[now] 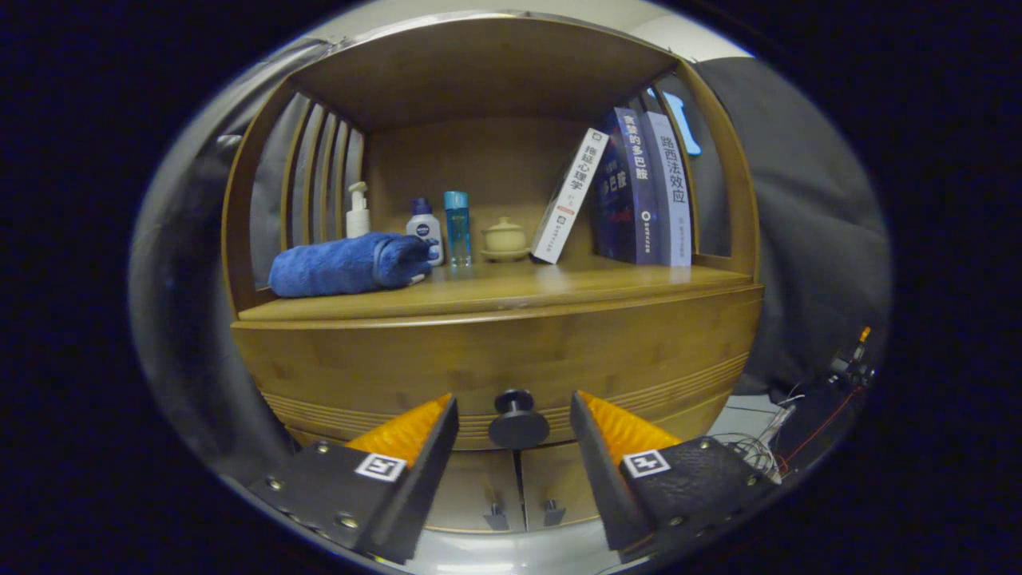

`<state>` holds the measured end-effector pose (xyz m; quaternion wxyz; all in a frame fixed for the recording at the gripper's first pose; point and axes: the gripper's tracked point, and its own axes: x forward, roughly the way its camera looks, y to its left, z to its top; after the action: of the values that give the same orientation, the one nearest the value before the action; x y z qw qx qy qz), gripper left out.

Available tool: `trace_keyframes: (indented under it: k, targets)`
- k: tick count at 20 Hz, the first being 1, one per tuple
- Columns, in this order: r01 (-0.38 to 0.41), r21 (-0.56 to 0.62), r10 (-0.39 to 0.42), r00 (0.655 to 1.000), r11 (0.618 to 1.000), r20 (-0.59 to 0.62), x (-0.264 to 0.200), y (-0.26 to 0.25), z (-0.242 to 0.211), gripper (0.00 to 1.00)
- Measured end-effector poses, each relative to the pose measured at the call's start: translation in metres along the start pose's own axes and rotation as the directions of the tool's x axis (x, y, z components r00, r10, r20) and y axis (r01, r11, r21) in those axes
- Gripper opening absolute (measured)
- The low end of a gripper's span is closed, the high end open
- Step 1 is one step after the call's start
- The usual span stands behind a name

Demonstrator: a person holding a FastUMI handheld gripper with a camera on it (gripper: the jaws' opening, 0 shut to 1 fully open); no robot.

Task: Pull open the drawer, take out the items inside it, and place them on the countertop above the cabinet.

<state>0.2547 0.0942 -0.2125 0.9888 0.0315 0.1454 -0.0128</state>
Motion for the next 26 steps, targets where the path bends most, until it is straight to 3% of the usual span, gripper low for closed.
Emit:
trace_keyframes:
  k: [2, 5, 9, 14, 17, 26]
  targets:
    - [-0.003, -0.025, 0.002, 0.999, 1.0, -0.038, 0.01, -0.004, -0.008, 0.73]
    - [-0.05, -0.04, 0.049, 0.998, 0.998, -0.046, 0.024, 0.007, -0.011, 0.73]
    - [-0.073, -0.07, 0.067, 0.994, 0.995, -0.084, 0.026, 0.005, -0.017, 0.45]
    - [-0.068, -0.076, 0.059, 0.992, 0.995, -0.112, 0.024, 0.004, -0.017, 0.4]
    - [-0.068, -0.086, 0.057, 0.99, 0.994, -0.129, 0.022, 0.005, -0.018, 0.31]
    - [-0.049, -0.074, 0.039, 0.99, 0.996, -0.138, -0.012, 0.003, -0.025, 0.31]
